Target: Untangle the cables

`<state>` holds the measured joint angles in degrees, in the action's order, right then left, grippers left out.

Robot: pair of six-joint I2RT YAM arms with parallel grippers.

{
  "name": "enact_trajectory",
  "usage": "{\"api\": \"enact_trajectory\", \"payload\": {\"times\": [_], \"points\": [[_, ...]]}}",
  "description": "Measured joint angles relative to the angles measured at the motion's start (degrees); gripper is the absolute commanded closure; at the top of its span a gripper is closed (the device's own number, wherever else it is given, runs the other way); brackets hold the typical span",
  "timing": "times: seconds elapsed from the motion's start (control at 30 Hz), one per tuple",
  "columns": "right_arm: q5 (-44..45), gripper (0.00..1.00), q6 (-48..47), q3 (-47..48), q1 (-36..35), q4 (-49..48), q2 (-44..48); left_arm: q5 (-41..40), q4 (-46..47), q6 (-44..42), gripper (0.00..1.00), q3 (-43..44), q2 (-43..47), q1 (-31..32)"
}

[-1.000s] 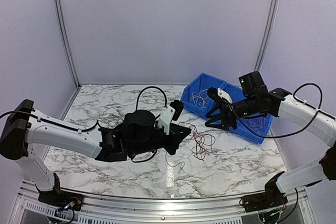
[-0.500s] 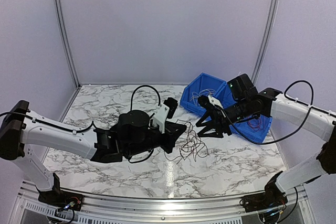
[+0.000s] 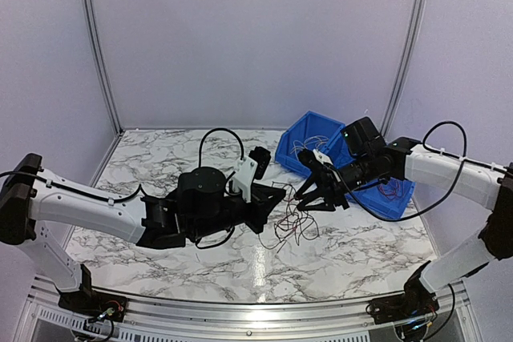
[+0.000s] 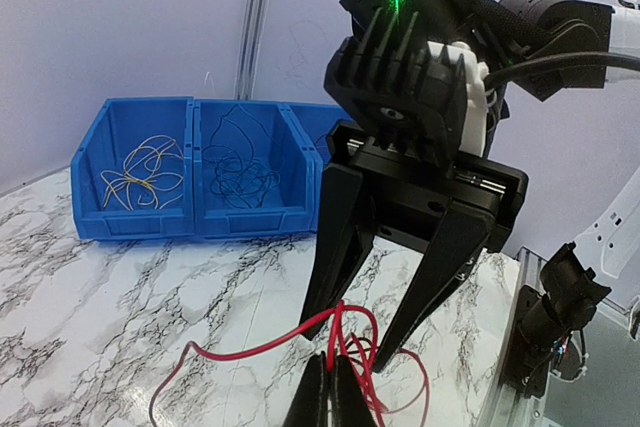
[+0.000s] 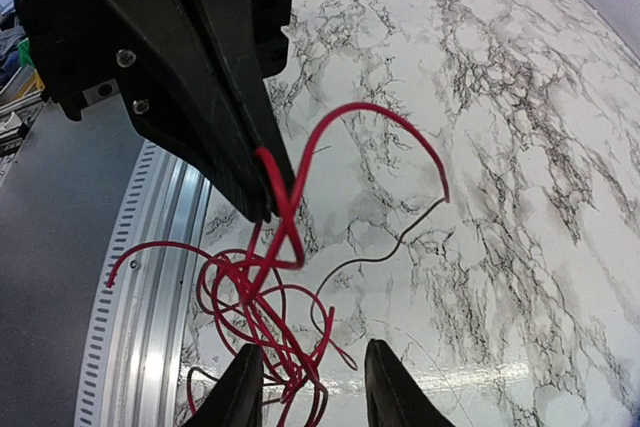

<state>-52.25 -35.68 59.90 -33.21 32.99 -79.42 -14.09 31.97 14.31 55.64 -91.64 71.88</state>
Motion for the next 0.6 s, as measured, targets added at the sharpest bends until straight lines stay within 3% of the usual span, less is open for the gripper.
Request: {"api": "enact_trajectory", "payload": {"times": [0.2, 0.47, 0.6], "points": [[-3.1, 1.00, -0.3, 0.0, 0.0, -0.6, 0.0, -0.6, 1.0, 0.0, 1.00, -0.4, 0.0, 0.1], [-2.0, 1.00, 0.4, 0.1, 0.9, 0.2, 1.8, -4.5, 2.4, -0.7, 1.00, -3.1, 0.4, 0.2], [0.1, 1.00, 4.2, 1.6, 7.2, -0.1, 4.9, -6.9, 2.8, -0.6, 1.00, -7.1, 2.4, 0.2]]}}
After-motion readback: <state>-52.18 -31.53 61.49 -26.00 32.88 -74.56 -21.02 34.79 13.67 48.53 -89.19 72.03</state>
